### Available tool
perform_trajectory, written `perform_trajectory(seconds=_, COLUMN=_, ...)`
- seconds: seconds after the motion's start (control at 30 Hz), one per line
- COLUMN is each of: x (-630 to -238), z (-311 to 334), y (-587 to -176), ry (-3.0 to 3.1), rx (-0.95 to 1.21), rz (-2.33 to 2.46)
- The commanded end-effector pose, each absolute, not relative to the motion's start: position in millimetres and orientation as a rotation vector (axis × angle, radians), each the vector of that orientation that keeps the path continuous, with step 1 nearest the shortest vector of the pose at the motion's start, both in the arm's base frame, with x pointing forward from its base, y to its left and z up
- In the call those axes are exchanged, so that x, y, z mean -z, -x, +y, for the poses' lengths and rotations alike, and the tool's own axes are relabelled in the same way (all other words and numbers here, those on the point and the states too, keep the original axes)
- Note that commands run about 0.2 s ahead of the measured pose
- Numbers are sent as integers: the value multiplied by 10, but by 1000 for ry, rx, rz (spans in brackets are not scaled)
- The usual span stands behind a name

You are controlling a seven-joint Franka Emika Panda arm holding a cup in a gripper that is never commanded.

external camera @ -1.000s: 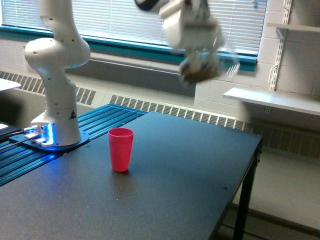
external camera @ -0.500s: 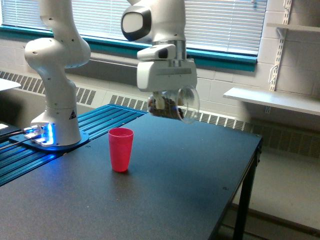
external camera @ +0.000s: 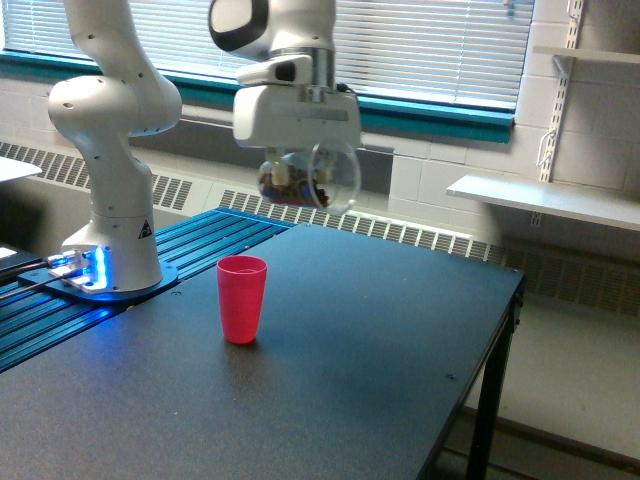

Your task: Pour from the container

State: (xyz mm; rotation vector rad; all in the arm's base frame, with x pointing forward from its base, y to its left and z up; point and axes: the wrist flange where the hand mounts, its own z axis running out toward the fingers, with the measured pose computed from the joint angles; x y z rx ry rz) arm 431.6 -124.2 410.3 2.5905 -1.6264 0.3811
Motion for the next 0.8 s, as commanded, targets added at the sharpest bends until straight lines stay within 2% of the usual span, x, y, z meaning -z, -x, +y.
perform_trajectory(seconds=0.03, x=-3963, z=-1107, y=-4084, ry=-2556, rx=-316, rz=-1641)
perform_trajectory(seconds=0.8, x=-3791, z=-632, y=-3481, ry=-2530, rx=-197, rz=-1604)
